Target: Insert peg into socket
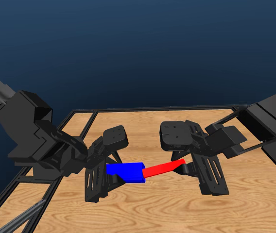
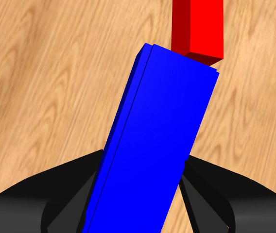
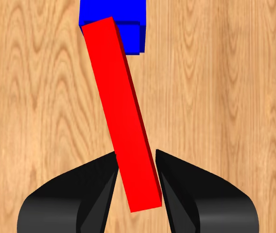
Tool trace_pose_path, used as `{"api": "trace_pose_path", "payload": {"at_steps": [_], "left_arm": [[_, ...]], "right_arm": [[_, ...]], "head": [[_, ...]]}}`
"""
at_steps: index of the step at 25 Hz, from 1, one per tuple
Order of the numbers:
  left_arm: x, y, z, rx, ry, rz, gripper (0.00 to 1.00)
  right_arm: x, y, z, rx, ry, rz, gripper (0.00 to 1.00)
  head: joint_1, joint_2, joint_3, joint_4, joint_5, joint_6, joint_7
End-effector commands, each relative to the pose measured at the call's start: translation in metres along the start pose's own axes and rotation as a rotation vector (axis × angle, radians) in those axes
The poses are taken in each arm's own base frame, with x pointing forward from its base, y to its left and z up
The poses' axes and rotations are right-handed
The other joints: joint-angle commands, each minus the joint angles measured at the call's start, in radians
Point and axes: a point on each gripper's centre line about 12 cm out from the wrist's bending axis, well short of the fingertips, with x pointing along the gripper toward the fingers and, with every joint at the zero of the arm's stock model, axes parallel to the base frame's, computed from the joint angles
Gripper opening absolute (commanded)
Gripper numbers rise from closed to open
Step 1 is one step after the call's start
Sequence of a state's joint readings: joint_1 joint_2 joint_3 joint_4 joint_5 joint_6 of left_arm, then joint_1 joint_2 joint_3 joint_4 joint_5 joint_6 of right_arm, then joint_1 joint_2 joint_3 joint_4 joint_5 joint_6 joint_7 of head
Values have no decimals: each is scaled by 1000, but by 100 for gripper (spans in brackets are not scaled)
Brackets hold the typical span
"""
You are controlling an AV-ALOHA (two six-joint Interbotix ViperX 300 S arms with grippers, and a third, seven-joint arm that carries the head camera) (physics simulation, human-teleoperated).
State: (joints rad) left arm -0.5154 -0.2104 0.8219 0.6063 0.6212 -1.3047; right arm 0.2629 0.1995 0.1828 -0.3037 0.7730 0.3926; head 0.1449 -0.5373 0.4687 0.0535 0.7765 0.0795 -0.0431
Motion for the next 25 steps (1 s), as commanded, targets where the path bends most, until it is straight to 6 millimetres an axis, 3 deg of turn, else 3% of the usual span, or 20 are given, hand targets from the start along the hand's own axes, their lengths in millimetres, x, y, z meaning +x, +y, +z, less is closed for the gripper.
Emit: {"api": "trace_pose_path", "payload": {"at_steps": [1, 4, 8, 16, 20, 22, 24, 25], "left_arm": [[-10, -5, 10, -1, -38, -6, 0], [-18, -8, 14, -10, -59, -18, 0], [-14, -5, 5, 9, -36, 18, 0], [-15, -8, 4, -6, -42, 30, 0], [-23, -14, 13, -30, -67, -7, 0], [-13, -6, 5, -12, -45, 29, 0], [-17, -8, 10, -21, -55, 22, 0], [-12, 2, 11, -41, -47, 59, 0]], "right_arm": [[-7, -4, 18, 14, -86, 30, 0], [-2, -6, 15, 21, -79, 33, 0], [1, -9, 14, 24, -80, 36, 0], [-1, -15, 13, 33, -79, 32, 0], [0, -18, 10, 43, -81, 35, 0], [1, -19, 9, 44, -78, 38, 0], [3, -17, 8, 45, -77, 41, 0], [4, -16, 8, 46, -73, 42, 0]], "head": [[4, 7, -12, 1, -11, -1, 3], [4, 7, -12, 1, -9, 0, 2], [3, 7, -13, 1, -6, -1, 0], [0, 8, -14, 0, 0, -4, -4], [-2, 12, -15, -2, 2, -7, -7], [-1, 15, -16, -2, 2, -8, -6], [0, 18, -17, -1, 3, -9, -5], [0, 19, -17, -2, 4, -9, -4]]}}
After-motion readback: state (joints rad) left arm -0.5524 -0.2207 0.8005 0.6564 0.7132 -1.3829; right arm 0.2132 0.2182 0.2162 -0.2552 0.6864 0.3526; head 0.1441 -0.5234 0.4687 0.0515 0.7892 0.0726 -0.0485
